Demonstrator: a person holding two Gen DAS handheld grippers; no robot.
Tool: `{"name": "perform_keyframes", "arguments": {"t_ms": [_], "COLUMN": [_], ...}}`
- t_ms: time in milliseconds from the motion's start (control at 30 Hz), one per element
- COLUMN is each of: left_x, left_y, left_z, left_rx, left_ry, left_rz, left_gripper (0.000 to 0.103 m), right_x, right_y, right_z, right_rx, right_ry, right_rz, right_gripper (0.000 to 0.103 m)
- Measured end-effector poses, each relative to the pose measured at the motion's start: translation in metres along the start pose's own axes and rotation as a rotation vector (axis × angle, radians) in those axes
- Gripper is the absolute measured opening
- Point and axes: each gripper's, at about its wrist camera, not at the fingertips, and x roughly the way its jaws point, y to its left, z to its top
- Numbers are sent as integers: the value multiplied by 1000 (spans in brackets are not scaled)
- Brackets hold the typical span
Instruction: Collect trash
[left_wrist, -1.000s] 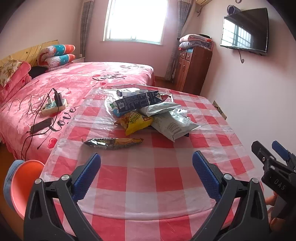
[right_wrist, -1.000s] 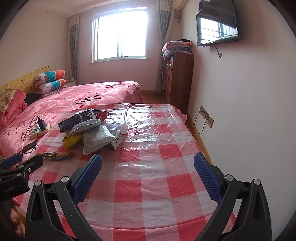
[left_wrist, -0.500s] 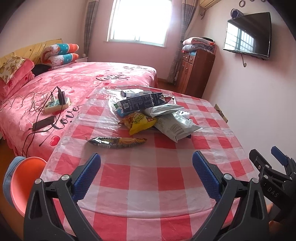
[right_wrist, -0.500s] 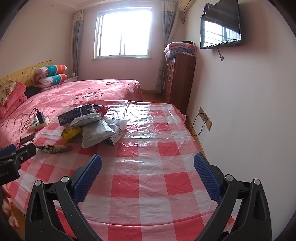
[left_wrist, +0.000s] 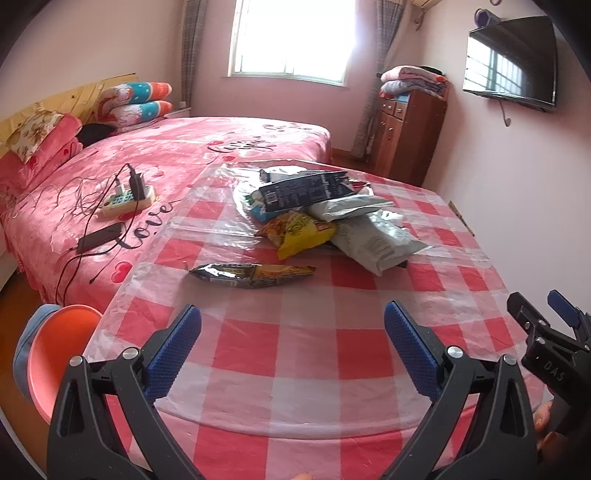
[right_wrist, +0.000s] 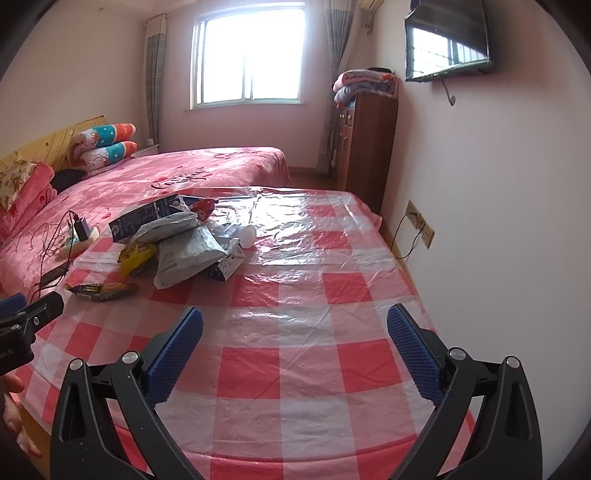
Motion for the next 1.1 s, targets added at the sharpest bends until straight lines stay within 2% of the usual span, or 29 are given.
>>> {"name": "perform_keyframes", "arguments": {"t_ms": [267, 433, 567, 667, 733, 833, 900, 967, 1100], "left_x": [18, 33, 44, 54, 62, 71, 82, 92, 111], "left_y": [23, 45, 57, 64, 65, 63, 61, 61, 65], "left_z": [-3, 1, 7, 9, 10, 11, 13, 14, 16], "left_rx": [-35, -85, -111, -157, -178, -205, -215, -233, -297], "left_ry": [42, 72, 106, 137, 160, 183, 197, 214, 248], "left_rz": [85, 126, 116, 88, 70, 46, 47, 56, 48], "left_gripper": [99, 99, 99, 99, 99, 98, 95, 85, 80], "right_x": [26, 42, 53, 60, 65, 73, 77, 79, 93], "right_y": [-5, -6, -6, -1, 3, 10, 16, 22, 37], "right_z": [-3, -4, -3, 1, 5, 14, 21, 28, 45], "right_rx": [57, 83, 110, 105, 98, 93, 79, 56, 20], "right_ry": [62, 98, 131, 145, 154, 173, 177, 174, 204], "right_rz": [69, 175, 273, 304, 324, 366, 396, 418, 478], "right_gripper": [98, 98, 98, 97, 83, 81, 81, 81, 81]}}
